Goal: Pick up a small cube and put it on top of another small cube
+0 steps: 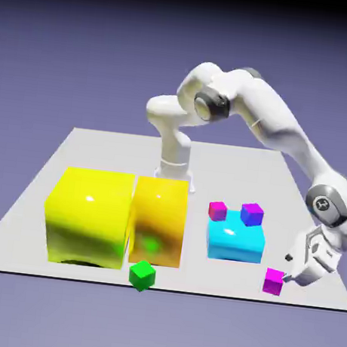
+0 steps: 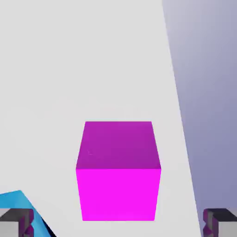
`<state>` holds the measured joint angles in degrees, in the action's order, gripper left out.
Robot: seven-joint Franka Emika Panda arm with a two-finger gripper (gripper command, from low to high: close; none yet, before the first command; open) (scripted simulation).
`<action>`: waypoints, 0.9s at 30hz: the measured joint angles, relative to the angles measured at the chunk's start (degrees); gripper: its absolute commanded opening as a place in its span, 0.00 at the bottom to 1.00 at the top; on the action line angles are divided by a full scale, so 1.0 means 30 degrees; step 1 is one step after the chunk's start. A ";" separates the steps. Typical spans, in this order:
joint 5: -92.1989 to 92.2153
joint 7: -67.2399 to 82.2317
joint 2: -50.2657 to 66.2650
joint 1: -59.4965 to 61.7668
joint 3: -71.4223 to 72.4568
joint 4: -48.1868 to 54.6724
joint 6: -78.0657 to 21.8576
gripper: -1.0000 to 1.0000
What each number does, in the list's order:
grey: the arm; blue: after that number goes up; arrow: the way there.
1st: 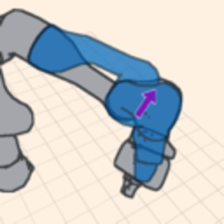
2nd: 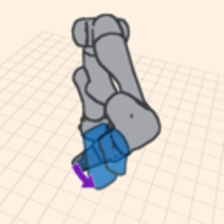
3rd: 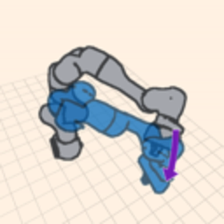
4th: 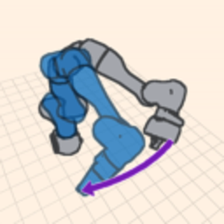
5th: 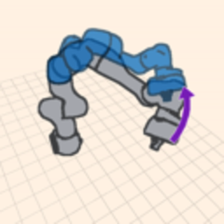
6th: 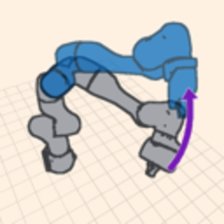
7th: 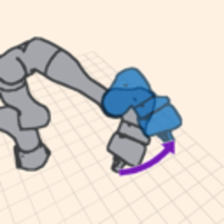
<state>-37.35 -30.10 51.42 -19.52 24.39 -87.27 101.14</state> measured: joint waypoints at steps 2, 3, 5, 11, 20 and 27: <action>-0.0265 -0.0211 0.0314 0.0167 -0.0182 -0.0525 0.0788 0.00; -0.0229 -0.0202 0.0314 0.0167 -0.0182 -0.0525 0.0784 0.00; 0.0331 0.0239 -0.0347 -0.0184 0.0201 0.0580 -0.0875 0.00; 0.4798 -0.1151 -0.1942 0.1732 -0.3006 0.0273 -0.1751 0.00; 1.2274 -0.4004 -0.4224 0.5442 -0.9046 -0.1210 -0.1906 0.00; 1.4593 -0.4703 -0.4446 0.6426 -1.0703 -0.3699 0.0537 0.00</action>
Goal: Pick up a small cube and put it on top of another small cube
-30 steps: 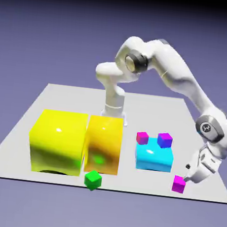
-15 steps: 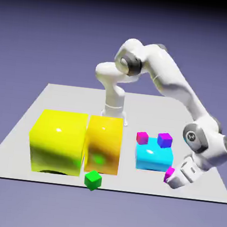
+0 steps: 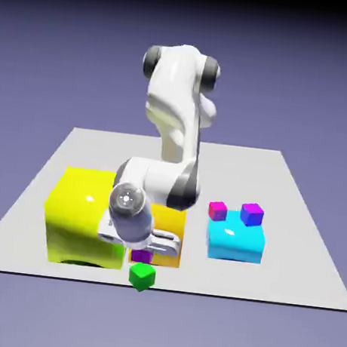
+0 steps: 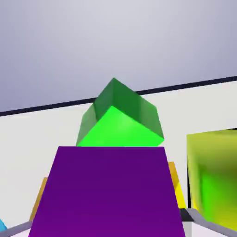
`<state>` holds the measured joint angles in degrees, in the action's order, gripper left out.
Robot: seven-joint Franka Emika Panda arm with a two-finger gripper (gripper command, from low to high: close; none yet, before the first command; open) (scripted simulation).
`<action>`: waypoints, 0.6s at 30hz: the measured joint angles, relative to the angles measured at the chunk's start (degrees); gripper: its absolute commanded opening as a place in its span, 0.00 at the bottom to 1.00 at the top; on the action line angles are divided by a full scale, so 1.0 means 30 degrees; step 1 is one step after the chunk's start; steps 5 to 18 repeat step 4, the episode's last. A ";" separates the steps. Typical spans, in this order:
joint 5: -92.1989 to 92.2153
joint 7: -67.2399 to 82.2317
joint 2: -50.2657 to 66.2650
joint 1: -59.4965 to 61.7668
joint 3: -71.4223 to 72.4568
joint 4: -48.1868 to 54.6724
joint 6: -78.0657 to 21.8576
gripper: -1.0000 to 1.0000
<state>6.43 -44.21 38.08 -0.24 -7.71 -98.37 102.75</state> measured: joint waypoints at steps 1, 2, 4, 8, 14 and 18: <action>0.0038 0.0031 0.0106 -0.0021 0.0022 -0.0498 0.0602 1.00; -0.0014 0.0017 0.0106 -0.0021 0.0022 -0.0499 0.0603 1.00; -0.0065 -0.0022 -0.0040 0.0008 -0.0008 0.0186 -0.0225 1.00; -0.0065 -0.0022 -0.0040 0.0008 -0.0008 0.0186 -0.0225 1.00; -0.0065 -0.0022 -0.0040 0.0008 -0.0008 0.0186 -0.0225 1.00; -0.0065 -0.0022 -0.0040 0.0008 -0.0008 0.0186 -0.0225 1.00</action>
